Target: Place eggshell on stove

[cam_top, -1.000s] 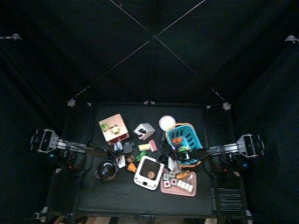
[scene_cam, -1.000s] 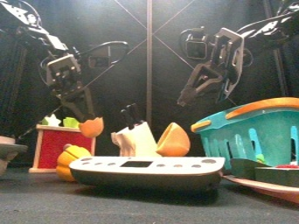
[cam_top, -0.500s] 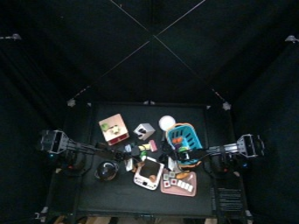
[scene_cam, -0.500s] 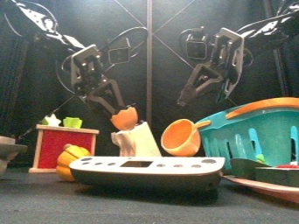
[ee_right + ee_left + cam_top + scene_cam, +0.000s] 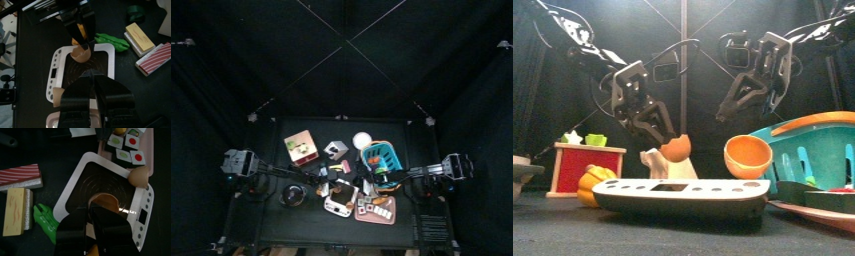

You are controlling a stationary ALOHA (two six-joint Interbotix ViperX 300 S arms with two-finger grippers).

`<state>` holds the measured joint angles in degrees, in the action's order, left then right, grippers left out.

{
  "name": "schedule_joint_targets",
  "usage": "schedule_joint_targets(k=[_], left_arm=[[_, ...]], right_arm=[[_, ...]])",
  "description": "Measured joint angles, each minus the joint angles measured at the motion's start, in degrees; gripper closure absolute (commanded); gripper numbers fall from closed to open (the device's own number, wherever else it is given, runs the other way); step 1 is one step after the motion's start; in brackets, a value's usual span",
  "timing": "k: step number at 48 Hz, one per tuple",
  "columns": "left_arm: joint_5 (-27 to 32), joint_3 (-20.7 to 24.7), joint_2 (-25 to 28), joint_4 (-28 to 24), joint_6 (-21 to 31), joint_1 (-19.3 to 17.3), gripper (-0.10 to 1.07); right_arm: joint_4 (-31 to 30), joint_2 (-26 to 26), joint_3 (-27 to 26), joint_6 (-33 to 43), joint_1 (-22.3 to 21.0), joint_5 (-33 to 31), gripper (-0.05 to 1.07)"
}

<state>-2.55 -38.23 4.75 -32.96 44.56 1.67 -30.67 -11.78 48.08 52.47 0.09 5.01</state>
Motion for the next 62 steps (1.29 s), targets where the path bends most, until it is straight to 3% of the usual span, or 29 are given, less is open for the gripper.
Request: schedule_joint_targets(k=[18,41,62], left_arm=[[-0.88,0.62,2.64,0.00,0.00,0.00,0.46],[-0.88,0.70,2.64,0.00,-0.09,-0.09,0.31],[-0.88,0.70,2.20,0.00,-0.09,-0.09,0.29]], right_arm=[[0.00,0.00,0.00,0.00,-0.09,0.00,0.58],[0.00,0.00,0.00,0.00,-0.09,0.00,0.58],[0.00,0.09,0.00,0.00,-0.09,0.00,0.58]])
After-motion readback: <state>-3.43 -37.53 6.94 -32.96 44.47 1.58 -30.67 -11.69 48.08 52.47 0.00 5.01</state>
